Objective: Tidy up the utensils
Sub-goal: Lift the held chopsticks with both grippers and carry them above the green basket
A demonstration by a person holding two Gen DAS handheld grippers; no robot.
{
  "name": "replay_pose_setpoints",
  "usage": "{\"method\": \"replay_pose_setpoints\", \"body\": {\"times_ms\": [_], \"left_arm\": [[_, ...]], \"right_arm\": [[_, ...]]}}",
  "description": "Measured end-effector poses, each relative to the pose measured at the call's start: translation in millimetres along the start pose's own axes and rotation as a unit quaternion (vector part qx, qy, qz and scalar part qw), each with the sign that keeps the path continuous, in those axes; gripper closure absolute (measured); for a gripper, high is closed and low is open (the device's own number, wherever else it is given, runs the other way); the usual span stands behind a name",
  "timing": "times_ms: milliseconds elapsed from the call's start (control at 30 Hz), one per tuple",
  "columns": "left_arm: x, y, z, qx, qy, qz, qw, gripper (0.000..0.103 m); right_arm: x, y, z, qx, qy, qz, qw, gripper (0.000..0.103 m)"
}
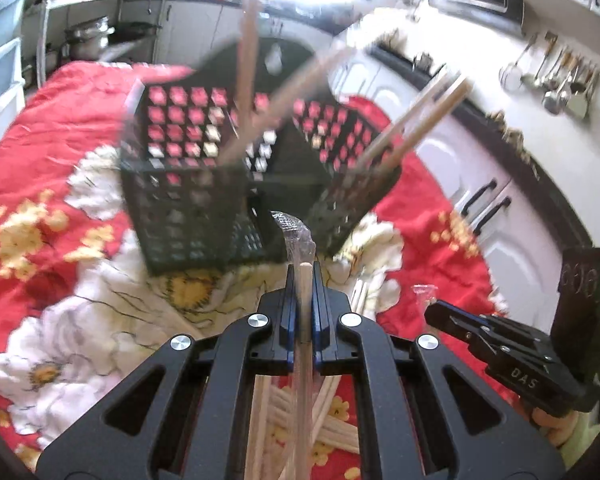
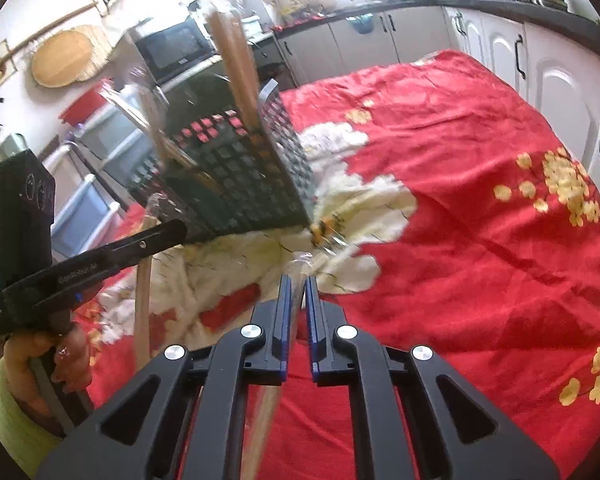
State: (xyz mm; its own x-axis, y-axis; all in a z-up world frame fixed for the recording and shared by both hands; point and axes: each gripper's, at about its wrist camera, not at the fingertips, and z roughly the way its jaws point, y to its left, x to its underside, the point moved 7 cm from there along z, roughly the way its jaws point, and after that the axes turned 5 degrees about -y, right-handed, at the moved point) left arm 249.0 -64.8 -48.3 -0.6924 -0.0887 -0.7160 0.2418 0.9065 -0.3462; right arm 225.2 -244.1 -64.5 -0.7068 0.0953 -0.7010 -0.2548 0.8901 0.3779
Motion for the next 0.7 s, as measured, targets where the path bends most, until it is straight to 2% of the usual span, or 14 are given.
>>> {"method": "replay_pose_setpoints", "body": {"times_ms": [233,467,700], "left_arm": [[-22,8,-51,0.002,-0.062,-0.009,0.9981,0.1],[-28,5,-82,0.003,-0.099,-0.007,0.9951,0.1],[-36,8,-110,0.001,-0.134,-0.009,0.991,0.1]], "right_arm": [[-18,38,-27,-0.043,-0.032,-0.022,0.998,0.098],[-33,71,-51,-0.075,-0.064,-0.047,0.994,0.098],[-44,88,-66,-0.088,-0.087,-0.06,0.991,0.098]]}}
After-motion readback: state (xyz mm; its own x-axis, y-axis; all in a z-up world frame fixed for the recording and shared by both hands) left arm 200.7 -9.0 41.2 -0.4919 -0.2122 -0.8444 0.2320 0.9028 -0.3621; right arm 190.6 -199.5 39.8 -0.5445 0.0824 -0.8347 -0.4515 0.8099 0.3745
